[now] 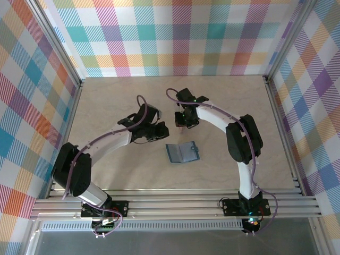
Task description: Put the credit cards into the card holder
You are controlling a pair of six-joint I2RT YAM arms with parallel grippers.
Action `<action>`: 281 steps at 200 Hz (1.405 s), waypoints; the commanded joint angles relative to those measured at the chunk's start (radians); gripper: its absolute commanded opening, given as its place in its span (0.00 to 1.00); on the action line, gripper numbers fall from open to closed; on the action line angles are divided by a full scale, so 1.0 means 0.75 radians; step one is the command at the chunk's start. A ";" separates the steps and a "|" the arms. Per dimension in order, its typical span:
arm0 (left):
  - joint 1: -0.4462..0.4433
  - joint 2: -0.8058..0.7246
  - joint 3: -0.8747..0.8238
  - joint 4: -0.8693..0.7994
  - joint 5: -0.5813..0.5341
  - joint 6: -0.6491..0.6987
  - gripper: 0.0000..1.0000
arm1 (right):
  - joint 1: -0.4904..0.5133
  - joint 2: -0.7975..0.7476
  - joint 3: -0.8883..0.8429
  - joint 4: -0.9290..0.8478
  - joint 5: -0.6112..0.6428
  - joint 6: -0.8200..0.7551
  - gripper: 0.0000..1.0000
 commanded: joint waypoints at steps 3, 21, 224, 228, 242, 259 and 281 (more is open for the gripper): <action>0.039 0.130 0.062 0.067 0.096 -0.088 0.07 | -0.025 -0.029 -0.032 0.021 -0.118 -0.025 0.22; 0.047 0.215 0.114 0.138 0.130 -0.106 0.06 | -0.039 -0.041 -0.050 0.037 -0.159 -0.027 0.22; 0.156 0.718 0.300 0.596 0.415 -0.353 0.04 | -0.148 -0.025 -0.083 0.055 -0.330 -0.025 0.27; 0.156 0.723 0.299 0.606 0.420 -0.358 0.03 | -0.149 -0.019 -0.077 0.051 -0.335 -0.025 0.27; 0.156 0.738 0.295 0.640 0.432 -0.373 0.03 | -0.149 -0.009 -0.073 0.053 -0.354 -0.022 0.27; 0.157 0.753 0.288 0.672 0.439 -0.387 0.04 | -0.149 0.001 -0.065 0.053 -0.385 -0.021 0.29; 0.156 0.778 0.273 0.732 0.458 -0.423 0.04 | -0.153 0.019 -0.059 0.055 -0.441 -0.015 0.31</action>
